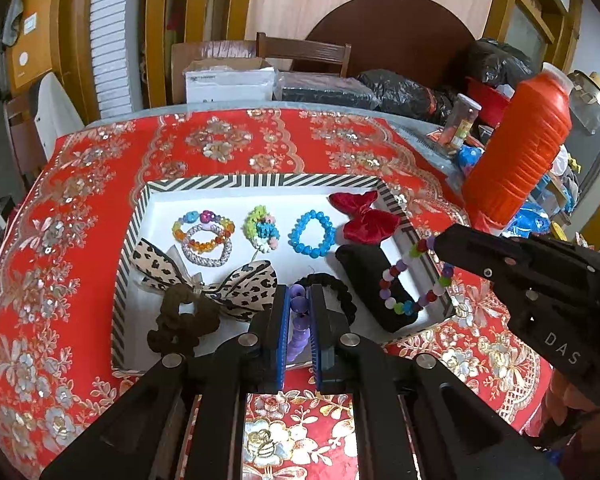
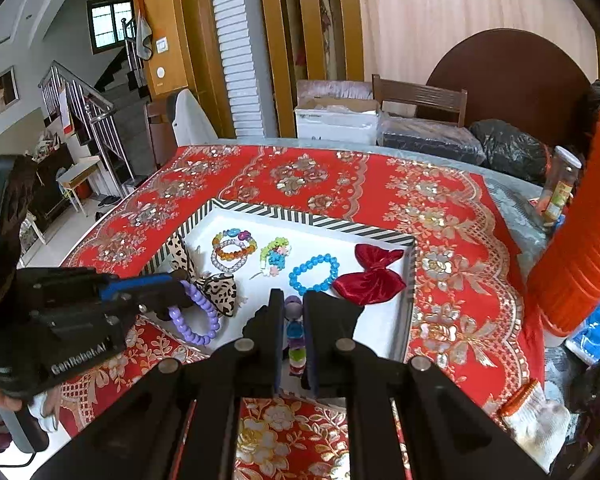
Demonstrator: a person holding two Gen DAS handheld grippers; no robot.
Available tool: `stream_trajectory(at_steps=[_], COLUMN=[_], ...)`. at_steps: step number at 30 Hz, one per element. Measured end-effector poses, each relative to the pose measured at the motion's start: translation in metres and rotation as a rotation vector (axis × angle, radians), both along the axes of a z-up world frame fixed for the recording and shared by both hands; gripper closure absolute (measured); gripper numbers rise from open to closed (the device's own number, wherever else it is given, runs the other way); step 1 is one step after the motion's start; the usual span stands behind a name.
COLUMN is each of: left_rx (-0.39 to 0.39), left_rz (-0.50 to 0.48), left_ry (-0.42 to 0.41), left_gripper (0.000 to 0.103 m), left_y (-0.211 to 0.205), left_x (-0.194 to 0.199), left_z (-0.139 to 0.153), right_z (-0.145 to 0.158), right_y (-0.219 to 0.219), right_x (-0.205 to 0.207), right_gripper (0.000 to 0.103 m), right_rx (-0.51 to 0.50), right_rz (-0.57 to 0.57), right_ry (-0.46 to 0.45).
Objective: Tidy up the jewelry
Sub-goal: 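Carry both bracelets over the striped box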
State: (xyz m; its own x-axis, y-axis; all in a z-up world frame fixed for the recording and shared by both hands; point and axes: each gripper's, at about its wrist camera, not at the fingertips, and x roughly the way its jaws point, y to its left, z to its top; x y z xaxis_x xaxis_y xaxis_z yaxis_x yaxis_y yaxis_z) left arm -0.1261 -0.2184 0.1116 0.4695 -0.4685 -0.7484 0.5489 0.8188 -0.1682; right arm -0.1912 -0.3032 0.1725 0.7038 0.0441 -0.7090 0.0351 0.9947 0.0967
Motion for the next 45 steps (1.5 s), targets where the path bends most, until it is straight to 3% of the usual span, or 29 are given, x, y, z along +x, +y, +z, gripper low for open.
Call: stream_trajectory(at_steps=[17,25,35,45], left_rx=[0.023,0.036,0.036,0.058], left_rz=[0.054,0.098,0.103,0.128], left_ry=[0.052,0.101,0.121,0.111], left_gripper=[0.091,0.091,0.091,0.091], left_y=[0.014,0.028,0.025,0.020], left_x=[0.025,0.037,0.045,0.048], left_z=[-0.032,-0.055,-0.069,-0.074], right_z=[-0.018,-0.032,-0.098,-0.111], right_y=[0.019,0.028,-0.009,0.008], right_x=[0.052,0.089,0.122,0.123], right_gripper=[0.094,0.094,0.094,0.093], right_rx=[0.004,0.052,0.059,0.025], right_rz=[0.057,0.090,-0.016,0.027], right_ry=[0.052,0.066,0.219,0.220])
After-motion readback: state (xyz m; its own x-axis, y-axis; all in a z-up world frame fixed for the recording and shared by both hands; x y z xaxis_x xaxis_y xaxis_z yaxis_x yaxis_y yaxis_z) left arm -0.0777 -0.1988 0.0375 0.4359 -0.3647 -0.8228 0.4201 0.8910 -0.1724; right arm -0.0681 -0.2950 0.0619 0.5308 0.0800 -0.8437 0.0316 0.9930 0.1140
